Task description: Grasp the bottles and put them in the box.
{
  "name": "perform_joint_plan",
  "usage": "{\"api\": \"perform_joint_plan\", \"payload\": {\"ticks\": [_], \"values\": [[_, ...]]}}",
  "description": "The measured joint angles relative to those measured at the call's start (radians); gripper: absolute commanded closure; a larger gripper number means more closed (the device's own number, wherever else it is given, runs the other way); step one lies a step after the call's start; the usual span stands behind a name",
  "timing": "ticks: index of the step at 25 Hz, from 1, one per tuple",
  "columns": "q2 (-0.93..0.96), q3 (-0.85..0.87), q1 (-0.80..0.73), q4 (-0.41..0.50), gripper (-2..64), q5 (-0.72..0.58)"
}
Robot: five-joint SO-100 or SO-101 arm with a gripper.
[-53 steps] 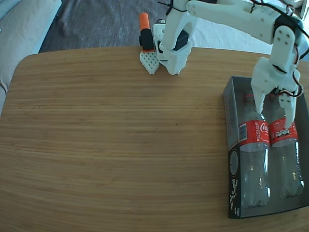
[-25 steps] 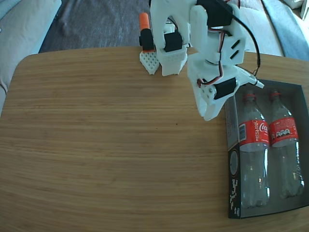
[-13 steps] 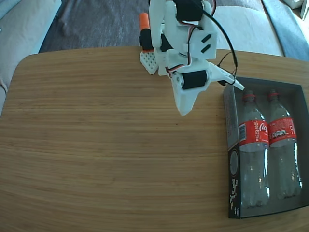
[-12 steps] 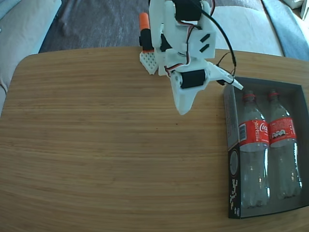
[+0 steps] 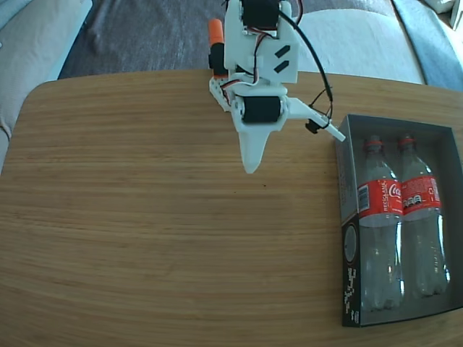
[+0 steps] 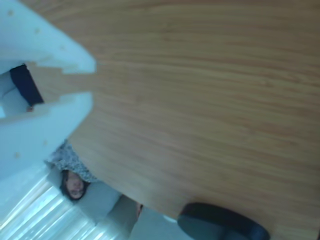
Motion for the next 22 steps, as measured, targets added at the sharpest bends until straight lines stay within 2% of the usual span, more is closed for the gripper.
{"api": "perform_joint_plan", "payload": {"ticks": [14,22], "values": [[0.324,0.21,0.002,-0.003,61.5,0.0],[0.46,0.302,0.115,-0.002,61.7,0.0]]}}
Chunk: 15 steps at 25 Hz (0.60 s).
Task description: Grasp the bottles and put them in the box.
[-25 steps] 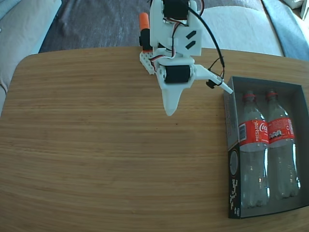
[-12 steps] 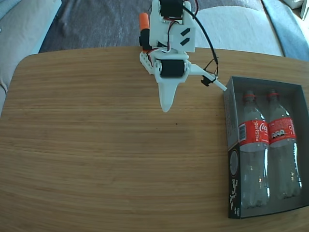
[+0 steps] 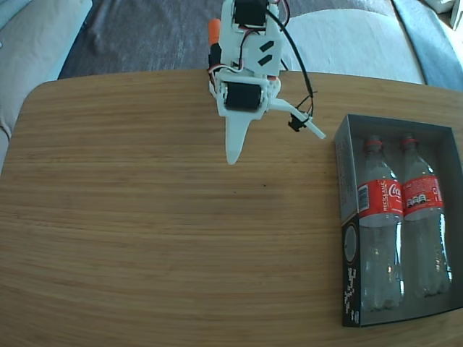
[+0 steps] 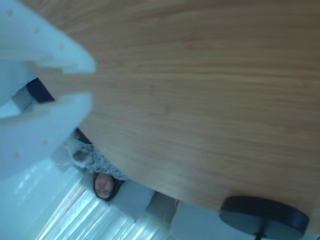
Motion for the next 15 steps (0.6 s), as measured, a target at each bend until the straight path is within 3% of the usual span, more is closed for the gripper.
{"api": "perform_joint_plan", "payload": {"ticks": [11,15], "values": [[0.114,0.1,-0.005,0.009,61.8,0.0],[0.149,0.124,-0.081,0.097,61.8,0.0]]}}
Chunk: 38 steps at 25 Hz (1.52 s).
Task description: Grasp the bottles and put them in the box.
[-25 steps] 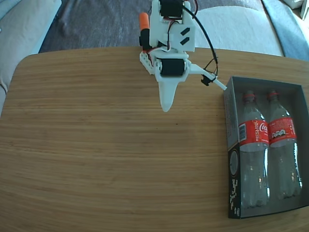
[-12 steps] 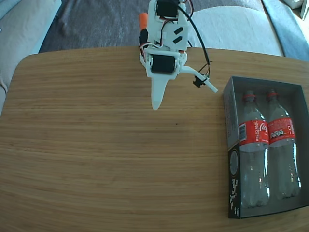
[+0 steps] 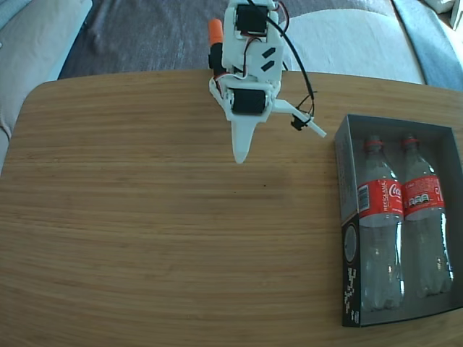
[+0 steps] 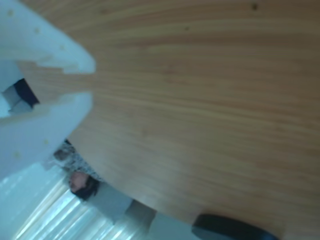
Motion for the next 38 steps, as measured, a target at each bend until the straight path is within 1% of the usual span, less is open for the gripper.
{"api": "perform_joint_plan", "payload": {"ticks": [4,19,21,26,30,33,38], "values": [[0.029,0.005,-0.063,0.023,61.9,0.0],[0.026,0.018,-0.06,0.026,61.9,0.002],[0.026,0.018,-0.06,0.026,61.9,0.037],[0.026,0.018,0.014,0.026,61.9,0.15],[0.038,0.018,0.006,0.032,61.9,0.218],[0.06,0.018,-0.031,0.041,61.9,0.23],[0.06,0.018,-0.035,0.041,61.9,0.23]]}}
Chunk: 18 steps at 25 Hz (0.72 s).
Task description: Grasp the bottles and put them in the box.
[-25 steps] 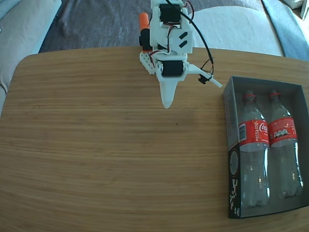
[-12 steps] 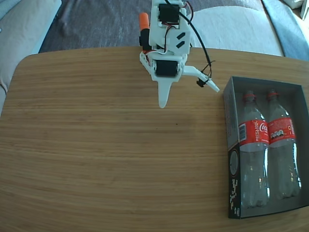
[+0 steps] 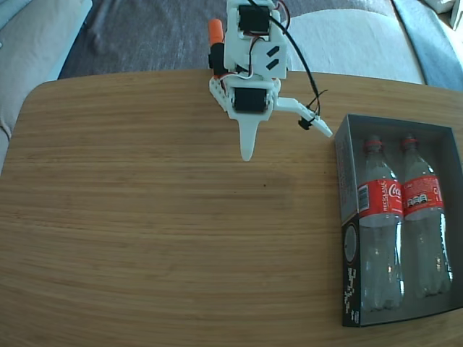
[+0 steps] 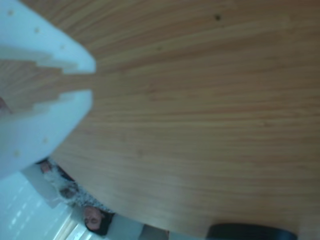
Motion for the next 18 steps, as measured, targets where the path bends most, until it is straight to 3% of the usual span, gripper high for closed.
{"api": "perform_joint_plan", "payload": {"ticks": [10,18], "values": [[-0.006,0.0,0.005,0.003,61.9,0.002],[-0.006,0.0,0.005,0.003,61.9,0.166]]}}
